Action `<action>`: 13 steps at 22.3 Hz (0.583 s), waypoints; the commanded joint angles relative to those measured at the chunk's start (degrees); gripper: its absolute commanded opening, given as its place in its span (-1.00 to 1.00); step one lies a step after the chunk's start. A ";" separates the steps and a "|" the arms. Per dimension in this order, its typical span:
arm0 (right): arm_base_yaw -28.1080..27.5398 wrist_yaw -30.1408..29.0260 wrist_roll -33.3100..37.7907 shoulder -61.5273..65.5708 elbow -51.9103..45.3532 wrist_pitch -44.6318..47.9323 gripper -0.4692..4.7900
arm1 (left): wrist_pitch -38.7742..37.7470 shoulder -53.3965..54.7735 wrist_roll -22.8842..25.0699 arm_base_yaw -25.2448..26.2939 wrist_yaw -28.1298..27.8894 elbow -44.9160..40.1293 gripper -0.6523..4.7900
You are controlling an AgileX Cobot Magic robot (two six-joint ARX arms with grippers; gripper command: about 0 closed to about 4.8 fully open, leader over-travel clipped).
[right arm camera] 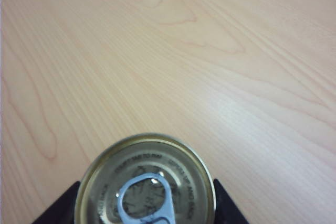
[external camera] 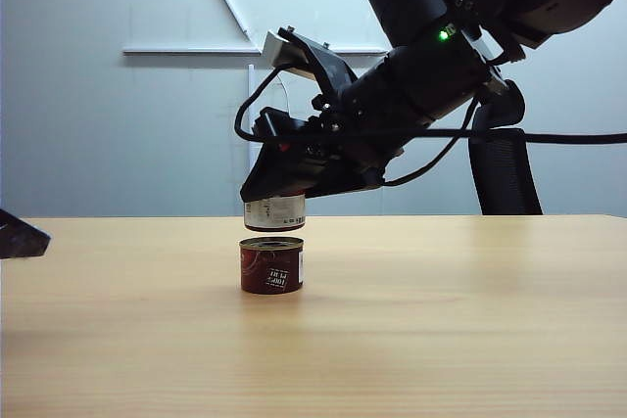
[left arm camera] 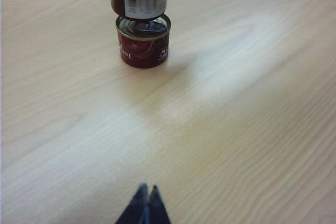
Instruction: Stack a can of tomatoes on the right onto the can of tomatoes on the left.
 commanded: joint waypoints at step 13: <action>0.87 0.20 -0.20 0.77 0.28 0.00 -0.11 | 0.55 0.04 0.02 -0.04 0.11 0.22 -0.77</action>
